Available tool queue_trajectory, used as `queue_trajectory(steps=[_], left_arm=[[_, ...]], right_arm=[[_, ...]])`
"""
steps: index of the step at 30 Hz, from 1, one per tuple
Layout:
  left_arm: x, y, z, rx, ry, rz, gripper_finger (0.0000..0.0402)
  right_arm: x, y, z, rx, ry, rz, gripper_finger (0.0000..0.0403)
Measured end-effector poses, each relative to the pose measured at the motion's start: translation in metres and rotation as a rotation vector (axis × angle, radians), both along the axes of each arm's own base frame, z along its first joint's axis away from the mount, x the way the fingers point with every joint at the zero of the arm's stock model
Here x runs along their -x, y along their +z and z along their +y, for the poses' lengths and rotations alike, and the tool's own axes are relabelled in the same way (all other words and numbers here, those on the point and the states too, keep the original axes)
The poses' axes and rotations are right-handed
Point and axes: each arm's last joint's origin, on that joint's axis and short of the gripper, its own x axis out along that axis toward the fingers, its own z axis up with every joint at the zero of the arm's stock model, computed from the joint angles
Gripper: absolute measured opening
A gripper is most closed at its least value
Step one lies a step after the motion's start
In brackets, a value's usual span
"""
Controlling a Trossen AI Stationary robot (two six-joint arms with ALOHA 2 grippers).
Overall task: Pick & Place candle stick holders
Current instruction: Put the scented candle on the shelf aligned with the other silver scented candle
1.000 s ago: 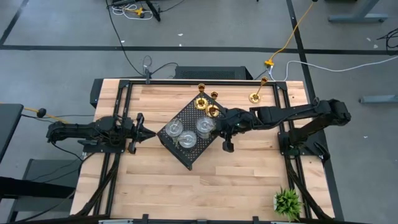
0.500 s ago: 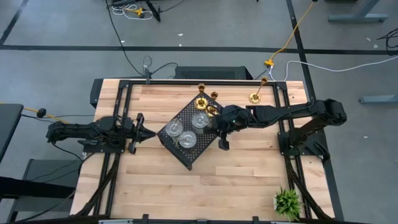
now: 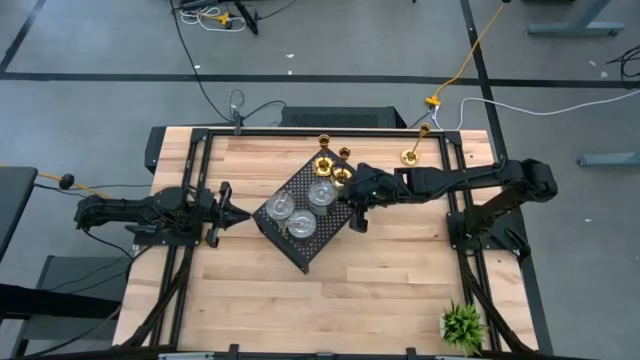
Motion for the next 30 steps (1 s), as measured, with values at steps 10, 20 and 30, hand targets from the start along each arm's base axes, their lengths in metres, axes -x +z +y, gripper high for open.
queue_trajectory(steps=[10, 20, 30], left_arm=[[0.0, 0.0, 0.0, 0.0, 0.0, 0.0, 0.0039], [0.0, 0.0, 0.0, 0.0, 0.0, 0.0, 0.0039], [0.0, 0.0, 0.0, 0.0, 0.0, 0.0, 0.0039]], right_arm=[[-0.003, 0.004, -0.003, 0.043, -0.07, -0.058, 0.0], [-0.011, 0.006, -0.003, 0.048, -0.037, -0.121, 0.0], [-0.022, 0.005, -0.002, 0.054, 0.023, -0.19, 0.0]])
